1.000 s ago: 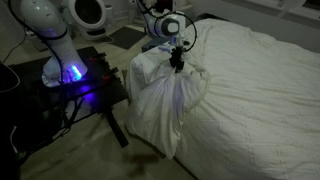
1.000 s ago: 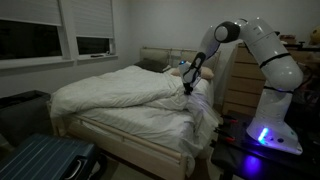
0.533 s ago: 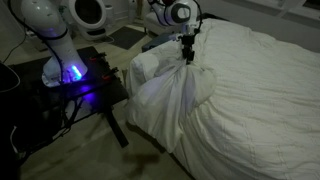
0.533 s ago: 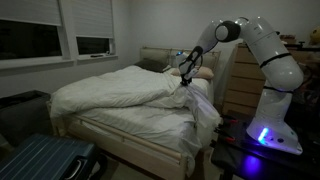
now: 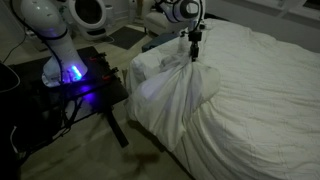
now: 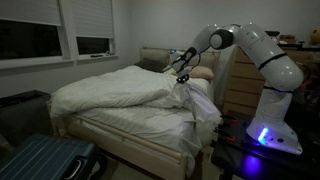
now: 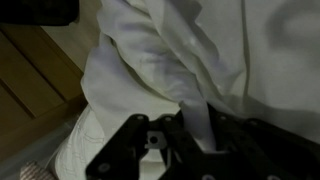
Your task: Uncover the beddings on the bottom right corner of the bed
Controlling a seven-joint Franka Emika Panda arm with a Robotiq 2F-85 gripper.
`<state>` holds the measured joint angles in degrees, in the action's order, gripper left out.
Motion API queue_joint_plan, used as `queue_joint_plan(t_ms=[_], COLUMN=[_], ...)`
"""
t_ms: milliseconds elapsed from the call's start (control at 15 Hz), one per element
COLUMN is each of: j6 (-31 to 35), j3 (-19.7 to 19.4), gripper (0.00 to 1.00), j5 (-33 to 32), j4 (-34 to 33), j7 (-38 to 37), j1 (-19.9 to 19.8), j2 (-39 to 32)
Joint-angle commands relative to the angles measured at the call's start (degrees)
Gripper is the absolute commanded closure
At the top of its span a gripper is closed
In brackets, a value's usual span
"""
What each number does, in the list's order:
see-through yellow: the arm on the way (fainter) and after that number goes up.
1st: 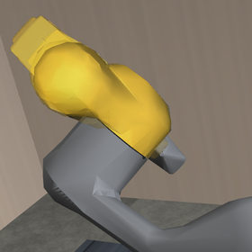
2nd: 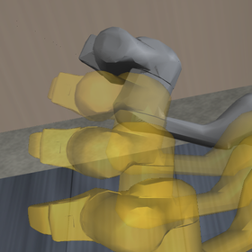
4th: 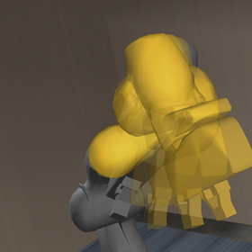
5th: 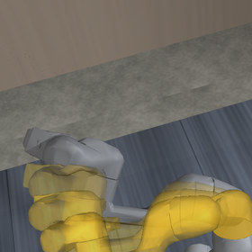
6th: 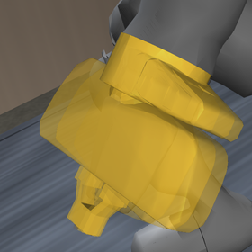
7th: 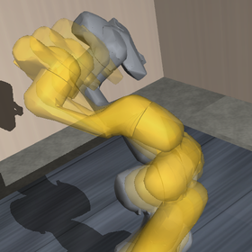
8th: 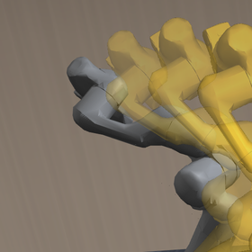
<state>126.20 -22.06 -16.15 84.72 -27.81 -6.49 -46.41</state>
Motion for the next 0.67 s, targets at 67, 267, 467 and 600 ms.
queue_joint_plan(t_ms=[67,267,467,600], j6=[-0.1,-0.1,-0.1,0.1], j3=[0.2,0.2,-0.4,-1.1], gripper=[0.88,0.88,0.97,0.97], j5=[-0.1,-0.1,0.9,1.1], j4=[0.3,0.3,-2.4,-5.9], j7=[0.0,0.1,-4.9,-10.0], j1=[-0.3,-0.3,1.0,1.6], j2=[-0.3,-0.3,-0.7,-1.8])
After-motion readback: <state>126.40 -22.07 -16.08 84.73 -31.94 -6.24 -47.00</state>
